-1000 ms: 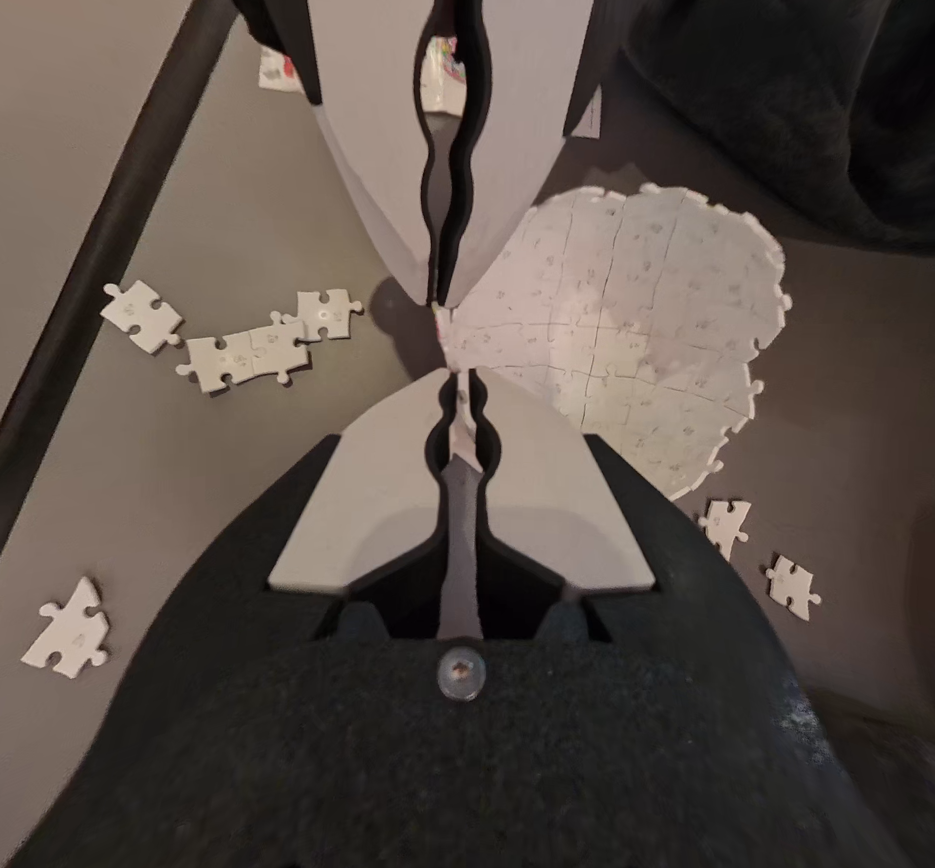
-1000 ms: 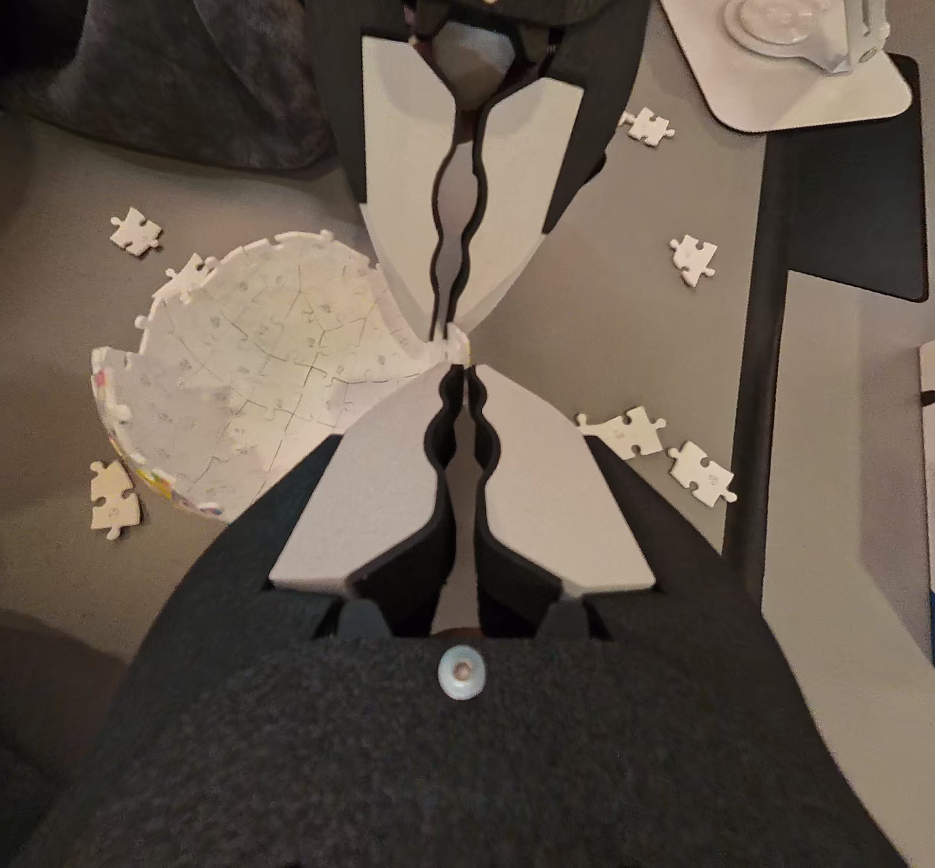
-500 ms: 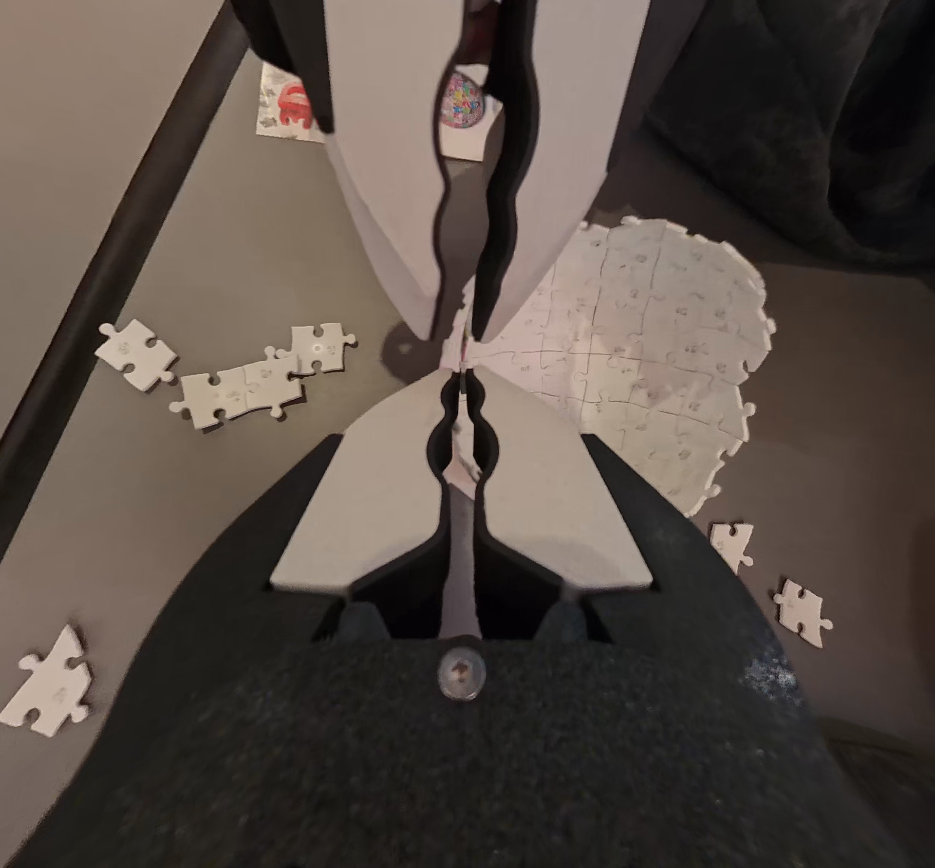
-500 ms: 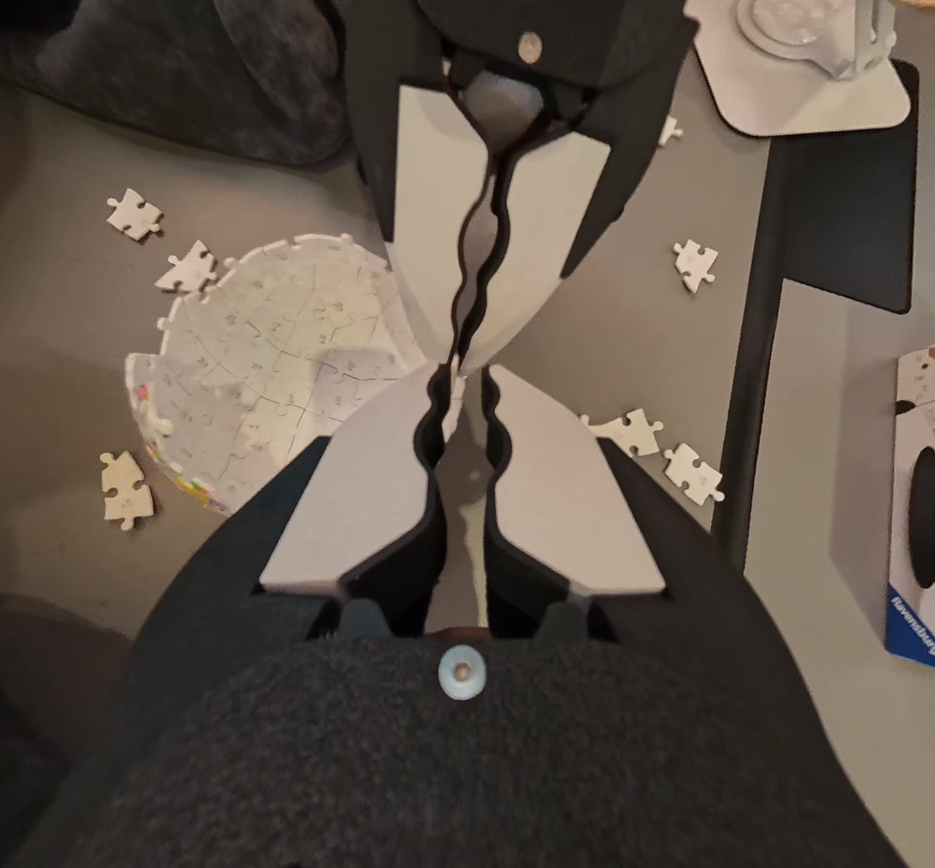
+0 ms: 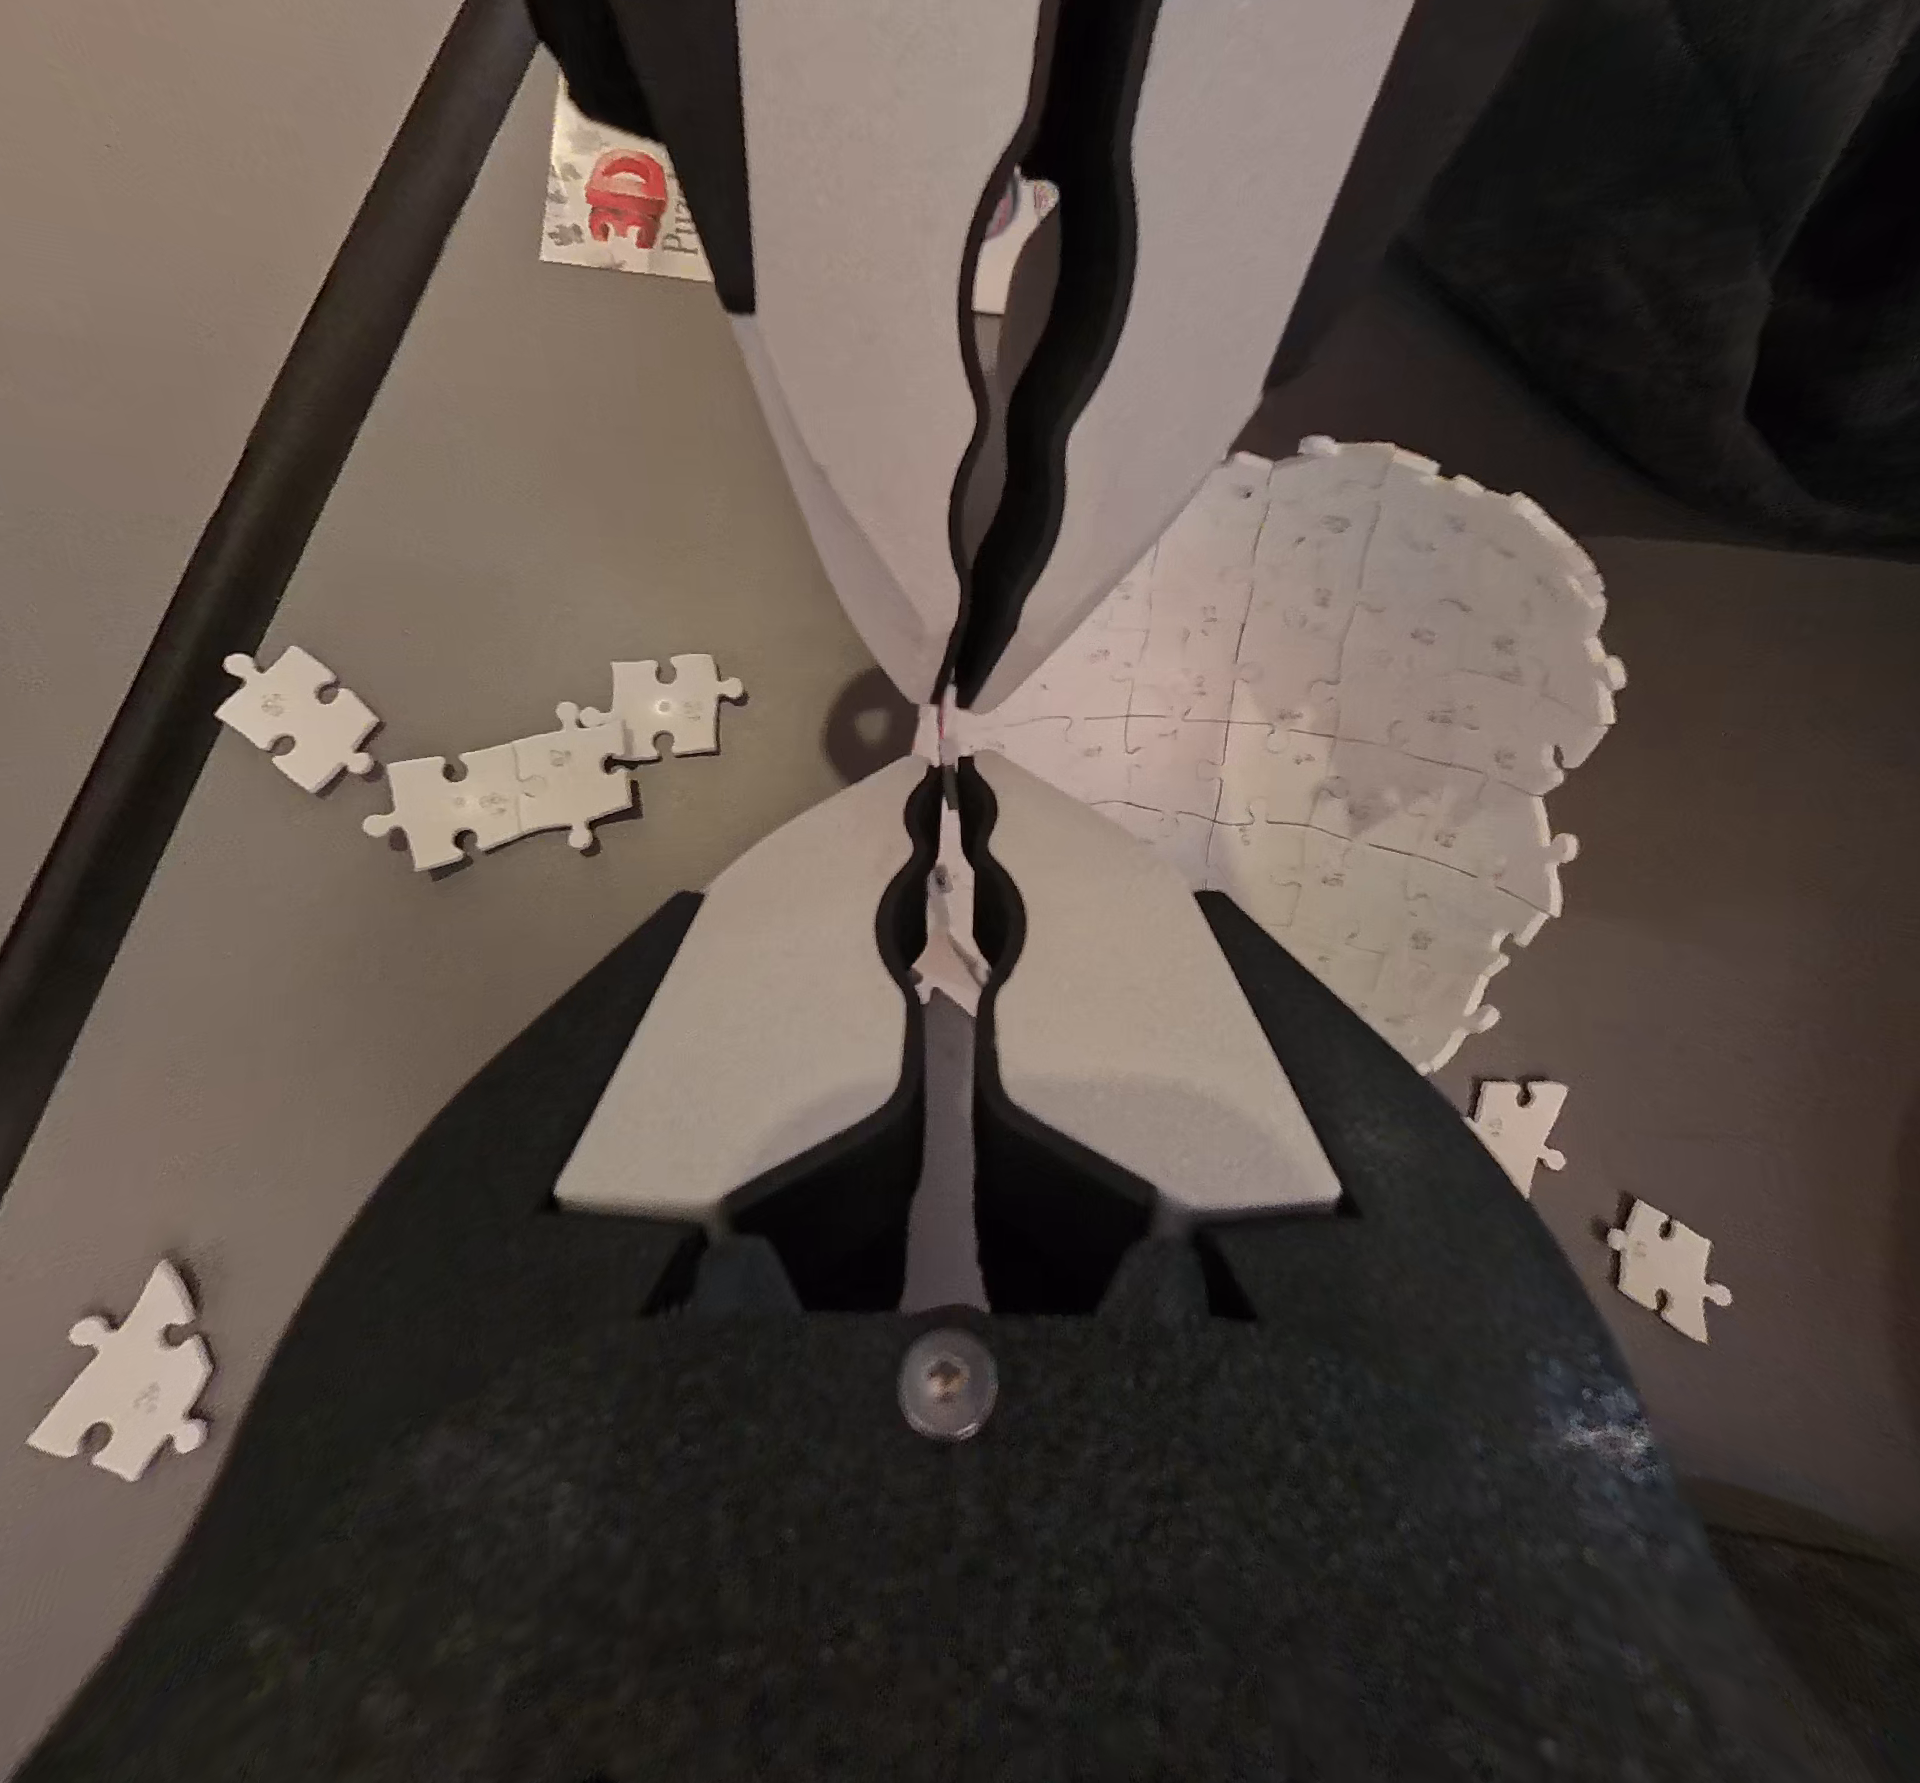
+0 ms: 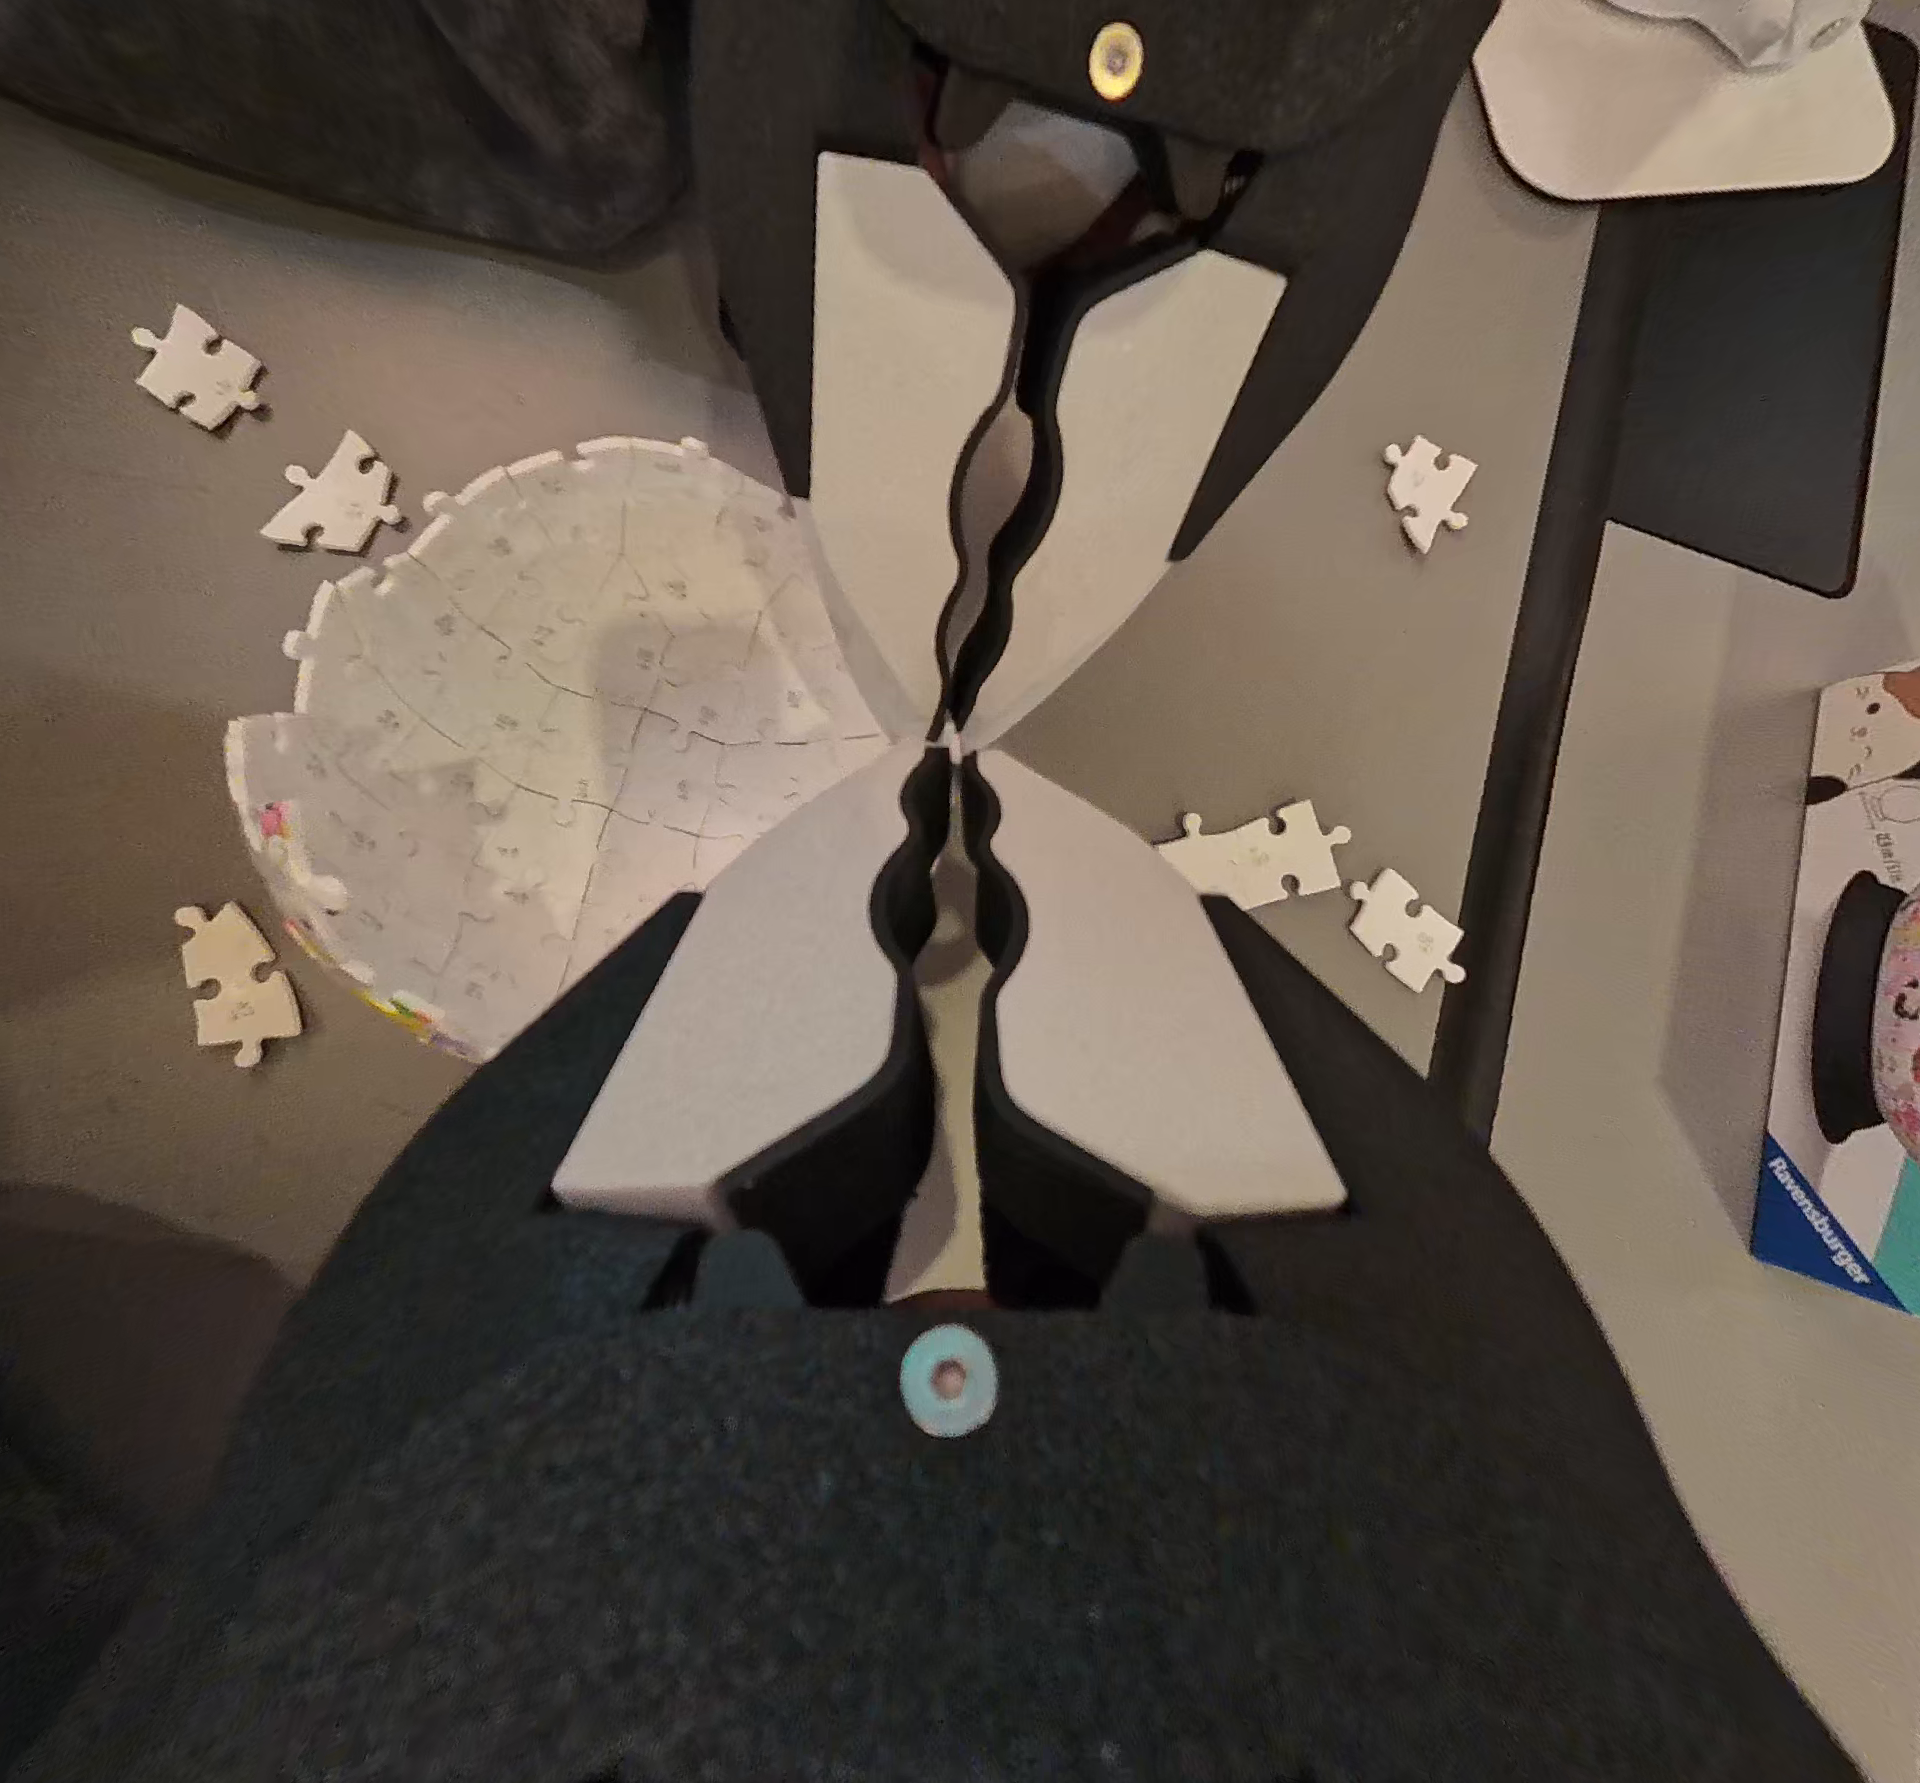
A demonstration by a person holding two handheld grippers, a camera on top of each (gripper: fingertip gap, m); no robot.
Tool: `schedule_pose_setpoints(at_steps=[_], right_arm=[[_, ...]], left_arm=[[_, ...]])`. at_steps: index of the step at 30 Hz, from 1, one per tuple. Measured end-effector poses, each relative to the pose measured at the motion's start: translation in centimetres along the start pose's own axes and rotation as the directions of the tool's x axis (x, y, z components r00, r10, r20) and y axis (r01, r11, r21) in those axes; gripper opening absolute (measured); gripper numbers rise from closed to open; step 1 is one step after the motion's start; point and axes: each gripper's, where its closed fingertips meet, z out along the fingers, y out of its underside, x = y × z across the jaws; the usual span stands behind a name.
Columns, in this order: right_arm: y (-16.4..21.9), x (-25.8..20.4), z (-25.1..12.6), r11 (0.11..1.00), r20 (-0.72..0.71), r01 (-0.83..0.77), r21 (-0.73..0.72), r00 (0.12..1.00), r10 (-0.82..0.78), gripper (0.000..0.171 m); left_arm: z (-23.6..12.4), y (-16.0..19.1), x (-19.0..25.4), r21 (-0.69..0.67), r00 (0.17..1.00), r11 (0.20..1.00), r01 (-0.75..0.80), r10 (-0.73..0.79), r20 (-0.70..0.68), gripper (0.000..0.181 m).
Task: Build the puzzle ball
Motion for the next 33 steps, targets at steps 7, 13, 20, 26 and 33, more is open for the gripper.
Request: schedule_pose_setpoints(at_steps=[7,13,20,26,33], right_arm=[[0.6,-0.1,0.1,0.998,-0.011,0.013,-0.054,1.0,-0.013,0.001],[1.0,0.2,0.5,0.987,-0.075,0.058,-0.152,0.995,-0.07,0.002],[1.0,0.4,0.6,0.988,-0.102,-0.009,-0.155,0.995,-0.007,0.002],[0.9,0.6,0.6,0.993,-0.086,-0.051,-0.108,0.995,0.042,0.002],[0.8,0.5,0.8,0.995,-0.059,-0.065,-0.071,0.996,0.06,0.002]], left_arm=[[0.1,0.1,0.1,0.01,1.0,1.0,0.01,-0.009,-0.02,0.003],[-1.9,-0.1,0.1,0.054,0.998,0.998,0.042,-0.039,-0.052,0.02],[-1.5,1.3,-0.7,0.001,0.996,0.997,0.081,-0.081,-0.03,0.028],[-0.3,1.0,-0.1,-0.045,0.998,0.997,0.066,-0.066,-0.014,0.026],[0.2,0.5,-0.1,-0.048,0.998,0.997,0.058,-0.057,0.025,0.017]])
